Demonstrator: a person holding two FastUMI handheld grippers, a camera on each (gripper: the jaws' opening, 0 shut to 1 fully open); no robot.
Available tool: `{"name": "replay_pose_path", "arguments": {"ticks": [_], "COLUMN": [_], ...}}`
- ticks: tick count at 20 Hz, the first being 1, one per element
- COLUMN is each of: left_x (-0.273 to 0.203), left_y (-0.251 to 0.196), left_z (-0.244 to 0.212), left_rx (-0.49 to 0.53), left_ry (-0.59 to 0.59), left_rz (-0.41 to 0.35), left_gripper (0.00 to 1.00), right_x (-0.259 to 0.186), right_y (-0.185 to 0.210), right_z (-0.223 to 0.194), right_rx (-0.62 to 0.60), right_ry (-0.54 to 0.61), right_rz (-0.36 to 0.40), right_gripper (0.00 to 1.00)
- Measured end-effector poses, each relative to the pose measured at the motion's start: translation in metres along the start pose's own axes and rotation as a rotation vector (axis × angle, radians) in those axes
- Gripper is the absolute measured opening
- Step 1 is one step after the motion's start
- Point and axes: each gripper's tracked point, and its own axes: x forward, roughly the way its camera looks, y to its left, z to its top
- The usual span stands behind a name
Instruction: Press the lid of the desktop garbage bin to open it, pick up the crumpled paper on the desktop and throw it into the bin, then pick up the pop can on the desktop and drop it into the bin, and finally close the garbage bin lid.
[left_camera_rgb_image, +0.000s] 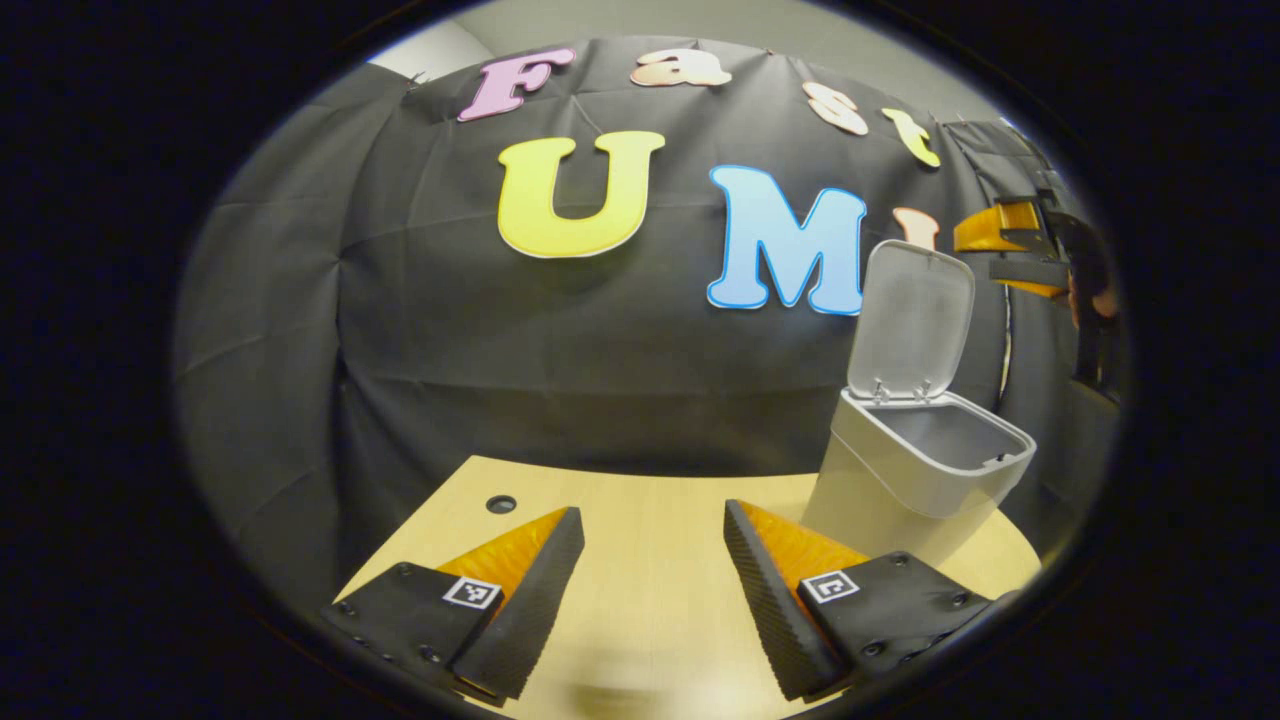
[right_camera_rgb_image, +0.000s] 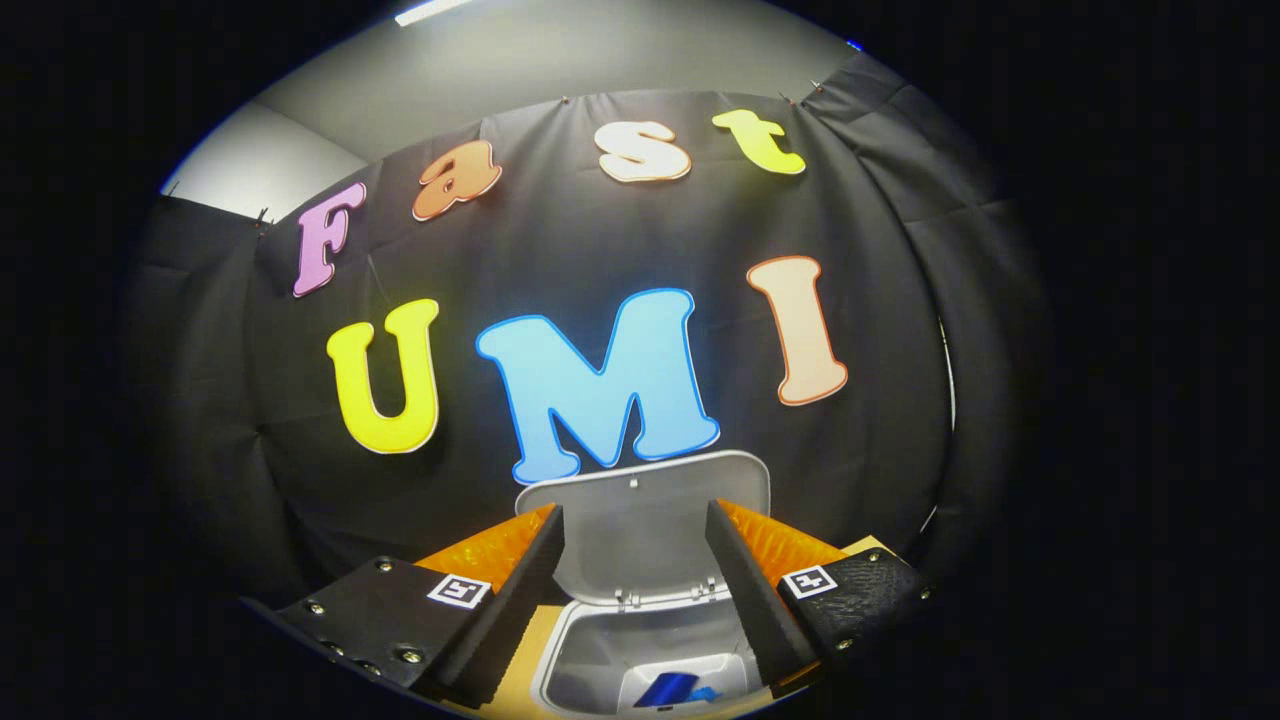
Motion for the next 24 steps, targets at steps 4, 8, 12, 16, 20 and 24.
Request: {"name": "replay_pose_path", "arguments": {"ticks": [4, 8, 12, 16, 20, 24], "left_x": [0.000, 0.004, 0.010, 0.015, 0.018, 0.016], "left_y": [0.006, 0.016, 0.026, 0.027, 0.023, 0.006], "left_z": [-0.008, -0.017, -0.018, -0.016, -0.015, -0.011], "left_rx": [-0.019, -0.022, -0.024, -0.032, -0.032, -0.032], "left_ry": [0.019, 0.036, 0.042, 0.040, 0.036, 0.025], "left_rz": [0.014, 0.031, 0.051, 0.058, 0.055, 0.033], "left_gripper": [1.00, 0.94, 0.94, 0.94, 0.94, 0.94], "right_x": [0.015, 0.032, 0.046, 0.062, 0.063, 0.045], "right_y": [-0.003, 0.000, 0.004, 0.014, 0.010, 0.010], "right_z": [0.015, 0.024, 0.036, 0.032, 0.008, 0.003], "right_rx": [-0.028, -0.063, -0.132, -0.224, -0.251, -0.243], "right_ry": [-0.066, -0.108, -0.159, -0.170, -0.095, -0.052], "right_rz": [-0.030, -0.047, -0.080, -0.093, -0.085, -0.065], "right_gripper": [0.91, 0.91, 0.90, 0.90, 0.90, 0.91]}}
